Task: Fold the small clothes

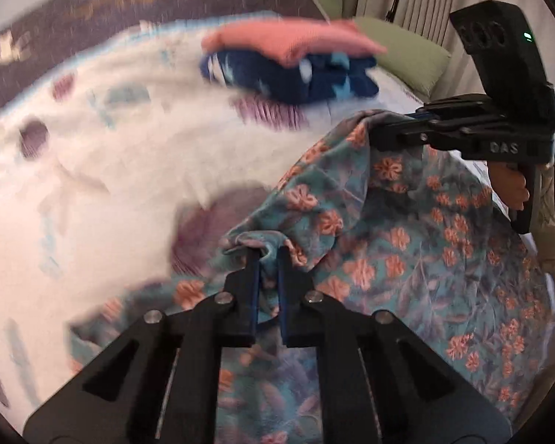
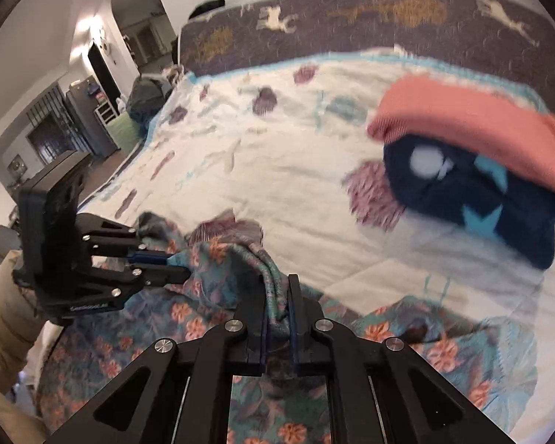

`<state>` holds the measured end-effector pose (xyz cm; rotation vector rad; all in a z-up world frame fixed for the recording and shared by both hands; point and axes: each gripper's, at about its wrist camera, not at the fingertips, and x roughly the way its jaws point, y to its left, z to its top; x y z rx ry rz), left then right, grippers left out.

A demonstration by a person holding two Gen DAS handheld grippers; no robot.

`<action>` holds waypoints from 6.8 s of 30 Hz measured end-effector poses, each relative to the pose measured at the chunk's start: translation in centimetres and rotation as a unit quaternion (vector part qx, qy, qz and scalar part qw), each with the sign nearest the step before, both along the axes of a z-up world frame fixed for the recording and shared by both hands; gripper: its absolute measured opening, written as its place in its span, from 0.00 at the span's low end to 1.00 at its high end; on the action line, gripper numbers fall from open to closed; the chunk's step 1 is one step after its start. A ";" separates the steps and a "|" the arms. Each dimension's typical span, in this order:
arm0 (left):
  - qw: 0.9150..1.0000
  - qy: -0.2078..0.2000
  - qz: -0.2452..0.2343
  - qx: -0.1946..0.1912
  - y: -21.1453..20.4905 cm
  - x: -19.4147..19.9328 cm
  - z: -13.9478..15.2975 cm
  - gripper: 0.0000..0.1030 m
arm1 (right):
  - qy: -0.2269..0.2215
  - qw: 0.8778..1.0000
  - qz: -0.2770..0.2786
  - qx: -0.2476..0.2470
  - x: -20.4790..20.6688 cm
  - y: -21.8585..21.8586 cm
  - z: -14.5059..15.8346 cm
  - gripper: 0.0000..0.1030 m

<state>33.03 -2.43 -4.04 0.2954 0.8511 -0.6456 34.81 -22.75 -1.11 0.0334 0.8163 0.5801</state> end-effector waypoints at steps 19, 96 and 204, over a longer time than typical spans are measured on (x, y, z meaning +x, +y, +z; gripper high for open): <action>0.987 -0.029 0.158 0.019 3.3 9.6 -2.4 0.19 | -0.051 0.980 -0.164 -0.098 5.6 -2.5 0.9 0.33; 0.939 0.105 0.274 -0.176 13.8 1.8 -4.6 0.59 | 0.134 0.958 -0.207 0.146 -1.2 -14.2 -6.7 0.40; 0.948 0.145 0.216 -0.185 16.7 -39.5 -4.2 0.05 | 0.124 0.972 -0.143 0.139 -42.9 -12.1 -8.3 0.04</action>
